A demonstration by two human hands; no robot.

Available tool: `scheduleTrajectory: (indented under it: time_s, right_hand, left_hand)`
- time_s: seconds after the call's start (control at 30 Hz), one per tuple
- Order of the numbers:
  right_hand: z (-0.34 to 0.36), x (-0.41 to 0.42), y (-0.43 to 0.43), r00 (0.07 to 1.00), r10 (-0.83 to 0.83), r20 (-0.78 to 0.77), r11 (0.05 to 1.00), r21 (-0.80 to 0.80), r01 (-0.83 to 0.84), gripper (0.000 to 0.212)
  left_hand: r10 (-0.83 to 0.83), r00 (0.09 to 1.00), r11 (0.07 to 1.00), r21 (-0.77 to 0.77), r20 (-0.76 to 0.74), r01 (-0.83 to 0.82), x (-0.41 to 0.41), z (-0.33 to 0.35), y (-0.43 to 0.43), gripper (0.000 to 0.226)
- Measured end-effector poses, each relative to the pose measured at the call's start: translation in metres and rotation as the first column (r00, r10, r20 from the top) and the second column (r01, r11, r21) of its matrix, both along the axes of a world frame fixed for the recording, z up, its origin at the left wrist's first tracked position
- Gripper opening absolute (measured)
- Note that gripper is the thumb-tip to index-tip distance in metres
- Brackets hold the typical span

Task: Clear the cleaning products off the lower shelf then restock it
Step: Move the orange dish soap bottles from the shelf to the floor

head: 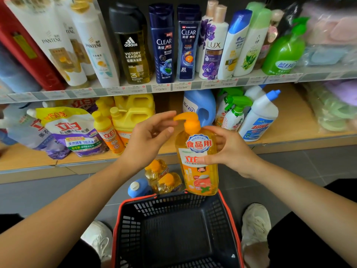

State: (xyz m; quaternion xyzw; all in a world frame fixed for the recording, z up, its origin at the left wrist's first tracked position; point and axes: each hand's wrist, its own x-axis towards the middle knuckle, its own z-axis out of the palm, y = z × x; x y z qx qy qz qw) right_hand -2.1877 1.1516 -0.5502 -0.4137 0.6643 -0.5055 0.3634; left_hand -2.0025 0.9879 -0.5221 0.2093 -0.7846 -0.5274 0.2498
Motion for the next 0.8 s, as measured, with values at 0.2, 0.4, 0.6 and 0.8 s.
scheduleTrajectory:
  time_s: [0.2,0.4,0.6,0.8]
  right_hand:
    - [0.003,-0.004,-0.004,0.969,-0.123,0.216,0.989,-0.05,0.137,0.081]
    - [0.011,-0.006,-0.003,0.905,-0.182,0.384,0.976,-0.043,0.214,0.061]
    - [0.012,-0.012,-0.001,0.817,-0.251,0.52,0.951,-0.027,0.309,0.055]
    - [0.015,-0.013,0.0,0.824,-0.179,0.538,0.962,-0.079,0.26,0.046]
  left_hand:
    - [-0.161,0.968,0.939,0.332,0.194,0.09,0.0,-0.022,0.008,0.062]
    - [-0.31,0.902,0.891,0.423,0.301,0.166,0.003,-0.044,0.02,0.077]
    - [-0.337,0.887,0.809,0.579,0.314,0.103,0.005,-0.055,0.023,0.09]
    - [-0.189,0.978,0.653,0.755,0.092,0.056,0.006,-0.057,0.028,0.086]
